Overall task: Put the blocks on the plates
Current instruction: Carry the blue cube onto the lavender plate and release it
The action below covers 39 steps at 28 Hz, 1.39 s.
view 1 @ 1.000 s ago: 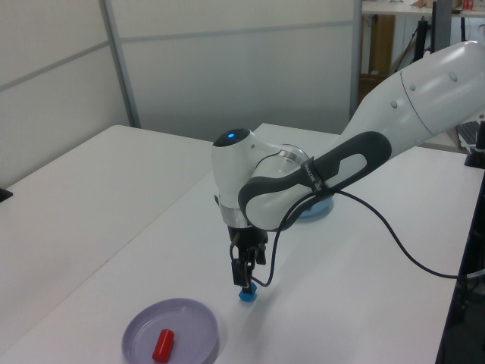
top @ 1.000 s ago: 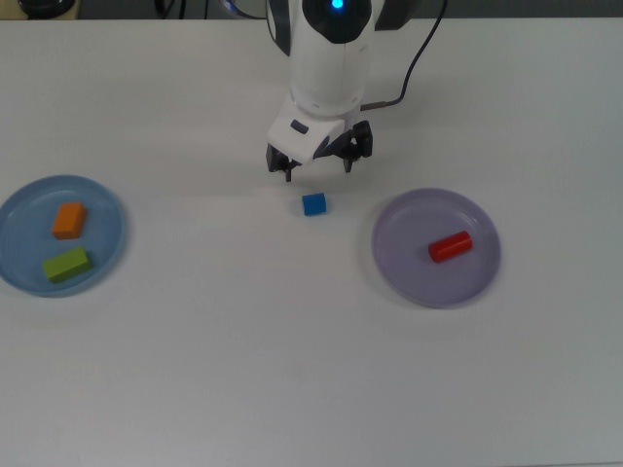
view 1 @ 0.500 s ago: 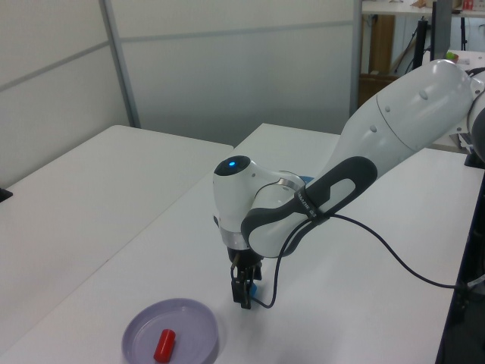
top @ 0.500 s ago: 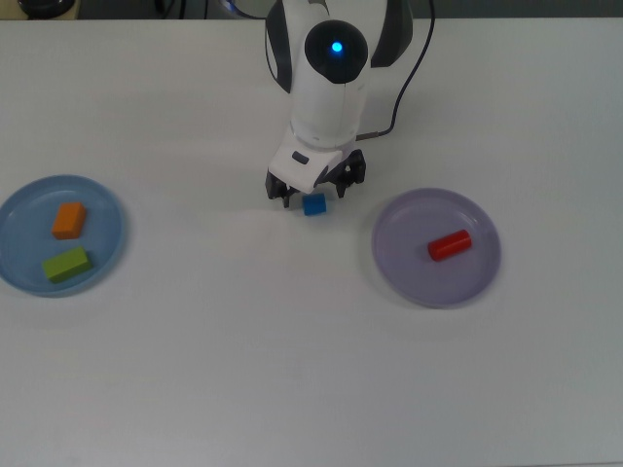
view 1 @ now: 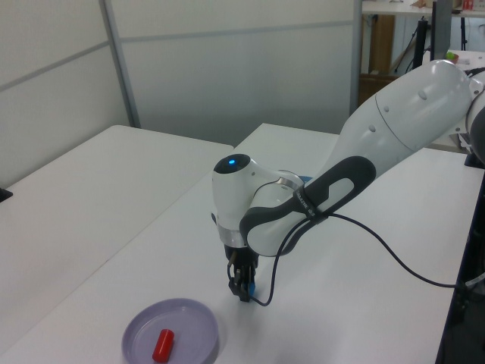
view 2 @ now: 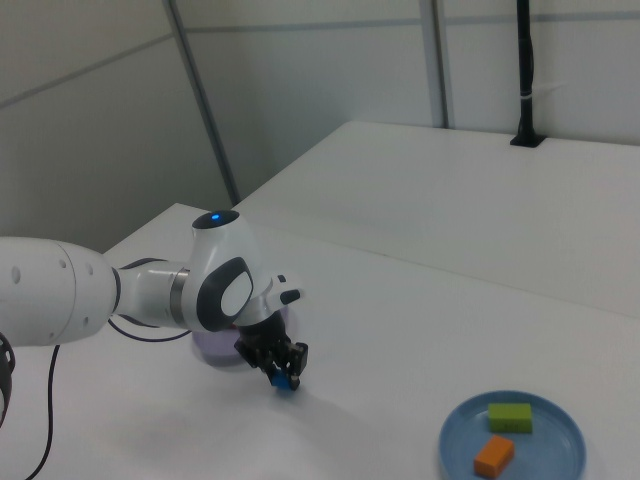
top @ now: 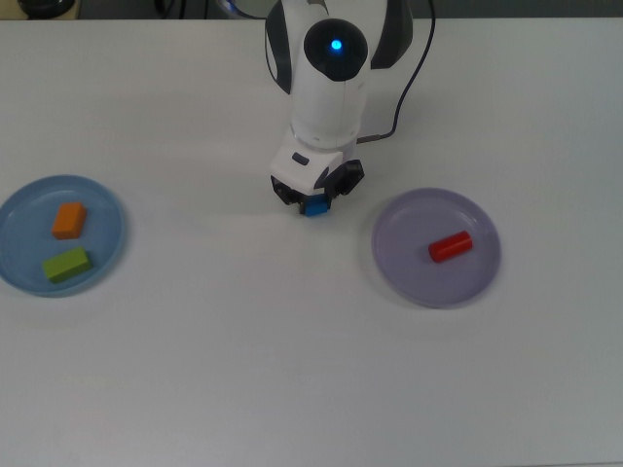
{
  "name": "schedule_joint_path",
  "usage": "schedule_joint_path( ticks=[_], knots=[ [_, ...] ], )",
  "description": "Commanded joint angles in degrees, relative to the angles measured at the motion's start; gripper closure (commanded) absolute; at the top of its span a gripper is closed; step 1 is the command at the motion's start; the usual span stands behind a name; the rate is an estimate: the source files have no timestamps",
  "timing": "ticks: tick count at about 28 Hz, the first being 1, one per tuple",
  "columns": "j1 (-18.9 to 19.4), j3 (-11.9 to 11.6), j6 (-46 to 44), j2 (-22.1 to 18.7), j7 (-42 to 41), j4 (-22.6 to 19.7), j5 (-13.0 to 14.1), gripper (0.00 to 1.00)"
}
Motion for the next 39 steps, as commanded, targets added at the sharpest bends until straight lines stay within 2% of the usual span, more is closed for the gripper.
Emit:
schedule_joint_path(
  ticks=[1, 4, 8, 14, 18, 22, 23, 30, 32, 35, 37, 39],
  knots=[
    [0.76, -0.44, 0.65, -0.19, 2.12, 4.25, 0.21, 1.0],
    [1.29, 0.0, 0.65, 0.07, 4.85, 6.8, 0.47, 1.0],
    [5.24, 0.0, 1.09, 0.86, 7.93, 9.36, 0.29, 1.0],
    [9.55, 0.0, 1.09, 5.16, 9.34, 14.98, -0.32, 1.0],
    [10.52, 0.0, 1.53, 7.28, 9.86, 15.95, -0.41, 0.99],
    [11.31, 0.0, 3.29, 8.25, 10.04, 16.04, -0.5, 0.95],
    [11.31, 0.0, 3.72, 8.51, 10.21, 16.04, -0.58, 0.86],
    [11.31, 0.0, 3.73, 8.51, 9.6, 15.95, -0.23, 0.45],
    [11.31, 0.0, 3.64, 8.51, 9.69, 16.04, -0.06, 0.28],
    [11.31, 0.0, 3.47, 8.34, 10.13, 16.04, 0.12, 0.22],
    [11.31, -0.08, 3.2, 8.16, 10.22, 15.95, 0.47, 0.08],
    [11.14, -0.26, 2.85, 7.81, 10.22, 15.95, 0.47, 0.07]
  ],
)
